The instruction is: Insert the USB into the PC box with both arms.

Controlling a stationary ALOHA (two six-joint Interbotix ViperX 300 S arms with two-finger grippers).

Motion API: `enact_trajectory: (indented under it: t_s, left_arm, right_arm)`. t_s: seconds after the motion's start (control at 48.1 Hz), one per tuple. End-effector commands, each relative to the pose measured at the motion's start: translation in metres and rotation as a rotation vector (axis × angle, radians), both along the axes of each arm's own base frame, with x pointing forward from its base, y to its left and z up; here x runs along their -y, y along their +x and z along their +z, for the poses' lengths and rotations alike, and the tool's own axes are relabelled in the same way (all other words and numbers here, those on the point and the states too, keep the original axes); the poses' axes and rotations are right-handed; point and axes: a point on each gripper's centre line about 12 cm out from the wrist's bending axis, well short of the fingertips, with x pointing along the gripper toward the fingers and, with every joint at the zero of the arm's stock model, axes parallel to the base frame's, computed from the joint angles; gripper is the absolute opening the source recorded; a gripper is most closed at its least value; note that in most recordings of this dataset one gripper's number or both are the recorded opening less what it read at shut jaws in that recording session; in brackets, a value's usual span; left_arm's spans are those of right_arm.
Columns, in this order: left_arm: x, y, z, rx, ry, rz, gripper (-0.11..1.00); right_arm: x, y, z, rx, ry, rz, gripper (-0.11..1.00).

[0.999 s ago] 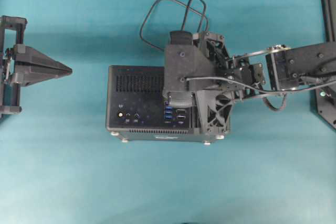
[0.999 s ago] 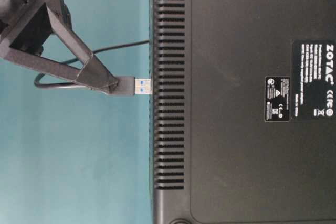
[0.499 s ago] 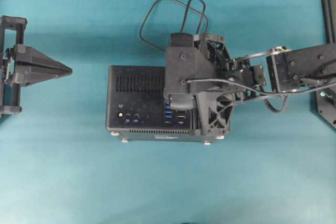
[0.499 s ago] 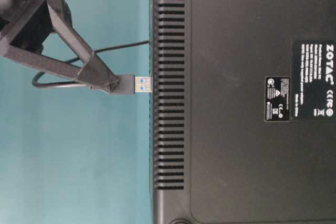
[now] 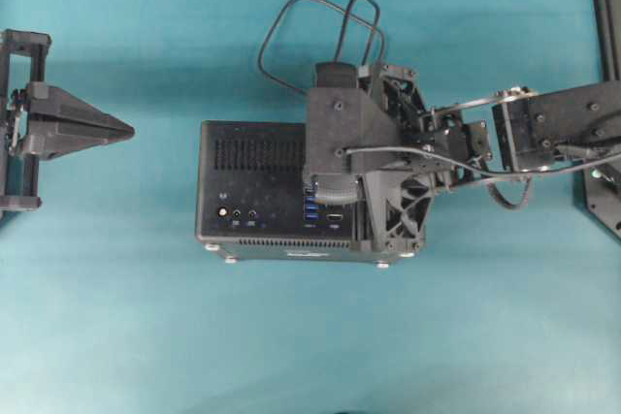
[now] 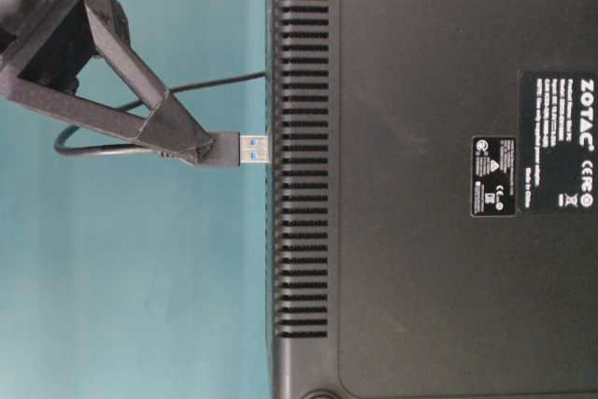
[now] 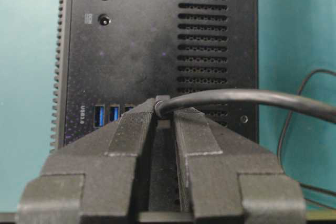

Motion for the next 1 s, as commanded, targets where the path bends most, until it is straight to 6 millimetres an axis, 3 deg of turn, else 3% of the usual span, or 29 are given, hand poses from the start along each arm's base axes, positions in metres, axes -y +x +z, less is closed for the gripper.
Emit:
enact_trajectory:
  t_s: [0.0, 0.978]
  left_arm:
    - [-0.0004, 0.0026, 0.0083, 0.021, 0.002, 0.001, 0.0]
    - [-0.0004, 0.0028, 0.0073, 0.018, 0.002, 0.001, 0.0]
  right_arm:
    - [-0.0043, -0.001, 0.0045, 0.011, 0.02, -0.002, 0.14]
    - [-0.0093, -0.0012, 0.0001, -0.004, 0.042, 0.0, 0.14]
